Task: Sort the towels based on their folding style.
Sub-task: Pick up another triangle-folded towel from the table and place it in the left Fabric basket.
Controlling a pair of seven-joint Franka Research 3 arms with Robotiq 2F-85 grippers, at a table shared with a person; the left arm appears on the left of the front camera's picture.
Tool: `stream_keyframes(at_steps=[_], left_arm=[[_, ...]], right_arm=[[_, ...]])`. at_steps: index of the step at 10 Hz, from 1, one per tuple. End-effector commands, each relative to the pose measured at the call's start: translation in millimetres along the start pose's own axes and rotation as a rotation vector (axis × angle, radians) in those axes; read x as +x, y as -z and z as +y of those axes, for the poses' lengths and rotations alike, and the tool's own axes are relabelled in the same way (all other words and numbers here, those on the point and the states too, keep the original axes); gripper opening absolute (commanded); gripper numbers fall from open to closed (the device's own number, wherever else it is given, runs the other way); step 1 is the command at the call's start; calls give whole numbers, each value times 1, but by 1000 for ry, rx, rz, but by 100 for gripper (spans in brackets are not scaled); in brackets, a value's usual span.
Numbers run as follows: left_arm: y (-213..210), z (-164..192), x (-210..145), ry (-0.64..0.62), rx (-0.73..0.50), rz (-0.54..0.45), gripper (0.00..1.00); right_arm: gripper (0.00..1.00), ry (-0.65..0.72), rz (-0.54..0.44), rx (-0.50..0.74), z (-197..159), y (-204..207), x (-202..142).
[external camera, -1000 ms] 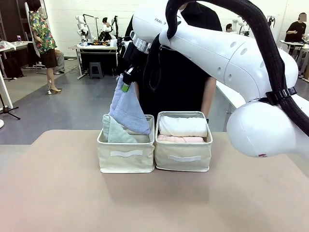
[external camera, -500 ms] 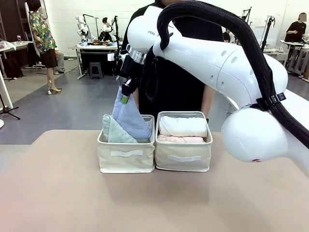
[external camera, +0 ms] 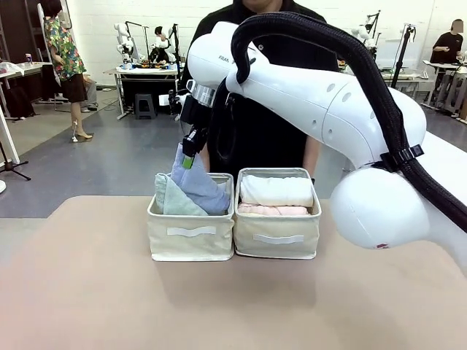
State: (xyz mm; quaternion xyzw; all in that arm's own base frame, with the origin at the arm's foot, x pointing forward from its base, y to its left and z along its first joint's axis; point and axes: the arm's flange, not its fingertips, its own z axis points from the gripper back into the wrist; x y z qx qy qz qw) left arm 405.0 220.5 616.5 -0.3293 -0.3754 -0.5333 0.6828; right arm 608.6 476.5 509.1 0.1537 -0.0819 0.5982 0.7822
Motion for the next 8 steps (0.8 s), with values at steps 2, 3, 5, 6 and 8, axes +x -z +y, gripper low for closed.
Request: stream_keyframes(at_steps=[2,3,5,6,8], left_arm=[[2,-3,0,-4,13,6,100],[2,-3,0,-4,13,6,100],[2,-3,0,-4,13,6,100],[2,-3,0,-4,13,6,100],[2,-3,0,-4,13,6,100]], right_arm=[[17,-41,78,20,-32,10,48],[17,-54,85,19,-34,15,49],[17,-84,97,2,-39,21,56],[17,-106,109,-10,-36,20,64],[17,-148,131,-26,-32,21,78]])
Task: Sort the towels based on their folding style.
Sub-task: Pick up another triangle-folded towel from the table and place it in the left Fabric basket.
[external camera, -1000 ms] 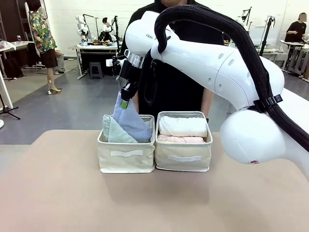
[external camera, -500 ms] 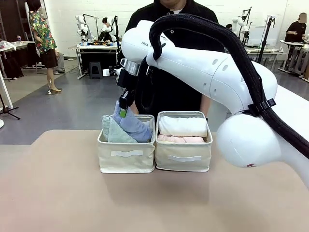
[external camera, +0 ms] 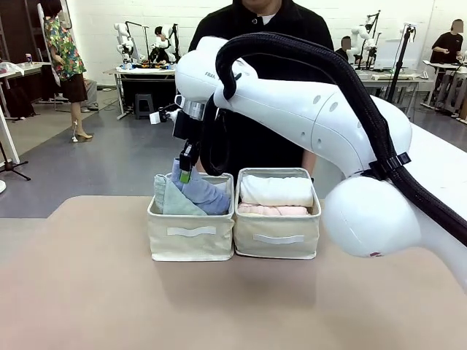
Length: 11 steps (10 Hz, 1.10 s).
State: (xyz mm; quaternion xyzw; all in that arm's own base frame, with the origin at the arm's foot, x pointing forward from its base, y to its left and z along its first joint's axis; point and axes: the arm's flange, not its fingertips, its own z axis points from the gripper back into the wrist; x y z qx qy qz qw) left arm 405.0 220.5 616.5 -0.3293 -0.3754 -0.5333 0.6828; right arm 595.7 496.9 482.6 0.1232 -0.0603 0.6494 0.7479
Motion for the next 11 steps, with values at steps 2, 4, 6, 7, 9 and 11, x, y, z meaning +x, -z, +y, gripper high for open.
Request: stream_keyframes(at_steps=[2,4,6,7,9,11], left_arm=[[2,-3,0,-4,13,6,100],[2,-3,0,-4,13,6,100],[2,-3,0,-4,13,6,100],[2,-3,0,-4,13,6,100],[2,-3,0,-4,13,6,100],[2,-3,0,-4,13,6,100]], right_arm=[[17,-64,40,-58,-58,-21,79],[17,-93,25,-78,-64,-26,94],[17,-79,22,-104,-74,-31,105],[17,-70,8,-103,-79,-33,107],[17,-73,-16,-99,-85,-29,108],[17,-77,-35,-100,-90,-21,107]])
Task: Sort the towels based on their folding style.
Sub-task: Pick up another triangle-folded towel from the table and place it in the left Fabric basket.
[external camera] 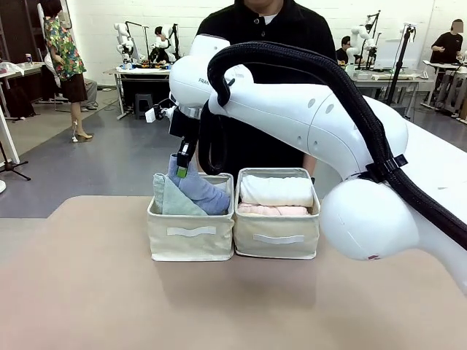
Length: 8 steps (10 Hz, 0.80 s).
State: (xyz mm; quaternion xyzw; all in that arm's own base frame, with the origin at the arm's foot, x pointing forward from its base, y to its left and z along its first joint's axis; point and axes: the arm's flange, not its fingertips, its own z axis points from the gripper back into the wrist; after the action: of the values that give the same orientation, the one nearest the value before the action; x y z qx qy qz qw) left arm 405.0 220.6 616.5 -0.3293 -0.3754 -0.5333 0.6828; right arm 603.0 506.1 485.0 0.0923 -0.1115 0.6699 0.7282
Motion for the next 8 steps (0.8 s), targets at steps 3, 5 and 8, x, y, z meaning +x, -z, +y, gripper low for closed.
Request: stream_keyframes(at_steps=[3,5,8], left_arm=[[2,-3,0,-4,13,6,100],[2,-3,0,-4,13,6,100],[2,-3,0,-4,13,6,100]], right_arm=[[17,0,26,48,-100,9,88],[17,-9,41,75,-102,16,88],[59,-69,47,78,-98,15,91]])
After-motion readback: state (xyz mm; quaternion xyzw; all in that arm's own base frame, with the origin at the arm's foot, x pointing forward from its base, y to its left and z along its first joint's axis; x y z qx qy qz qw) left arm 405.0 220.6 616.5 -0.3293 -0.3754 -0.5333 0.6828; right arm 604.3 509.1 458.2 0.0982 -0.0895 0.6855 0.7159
